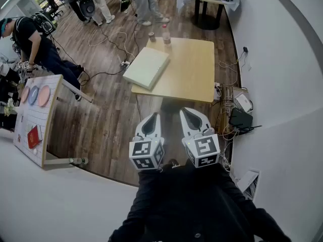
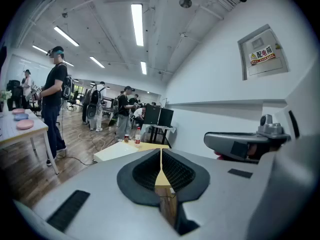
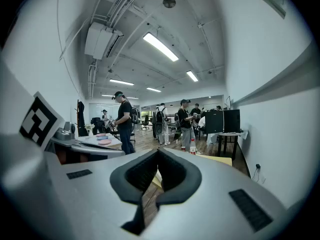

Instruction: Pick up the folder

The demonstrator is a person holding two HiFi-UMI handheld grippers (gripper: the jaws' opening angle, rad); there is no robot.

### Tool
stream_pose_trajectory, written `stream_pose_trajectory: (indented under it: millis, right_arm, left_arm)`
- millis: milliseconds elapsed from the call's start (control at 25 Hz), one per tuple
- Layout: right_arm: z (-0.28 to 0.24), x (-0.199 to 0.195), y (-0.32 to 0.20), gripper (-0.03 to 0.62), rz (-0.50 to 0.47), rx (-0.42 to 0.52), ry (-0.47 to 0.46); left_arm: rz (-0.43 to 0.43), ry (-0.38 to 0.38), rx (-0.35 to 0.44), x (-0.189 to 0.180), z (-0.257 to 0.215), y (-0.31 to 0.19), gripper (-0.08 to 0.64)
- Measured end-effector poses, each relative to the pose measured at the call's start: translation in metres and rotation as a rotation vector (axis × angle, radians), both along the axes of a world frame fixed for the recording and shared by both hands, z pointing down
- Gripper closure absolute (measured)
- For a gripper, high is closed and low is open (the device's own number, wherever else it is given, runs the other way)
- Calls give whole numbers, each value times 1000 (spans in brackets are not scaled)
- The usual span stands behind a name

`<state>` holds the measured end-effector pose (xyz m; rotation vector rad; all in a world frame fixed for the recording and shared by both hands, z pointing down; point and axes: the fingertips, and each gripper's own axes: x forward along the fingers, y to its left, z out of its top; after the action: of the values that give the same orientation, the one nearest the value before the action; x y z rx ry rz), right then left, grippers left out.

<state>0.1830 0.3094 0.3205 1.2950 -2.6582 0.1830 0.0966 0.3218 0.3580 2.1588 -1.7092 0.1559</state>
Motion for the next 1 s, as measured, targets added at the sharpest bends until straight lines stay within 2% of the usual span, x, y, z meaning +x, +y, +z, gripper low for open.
stream_pose_trajectory:
  millis: [560, 1000]
  right_arm:
    - [15, -11, -4, 568, 23, -26, 4]
    - [46, -32, -2, 568, 46, -107, 38]
  left_arm:
    - [-4, 17, -27, -14, 17, -1, 520]
    - [-18, 35, -64, -44, 37, 4, 520]
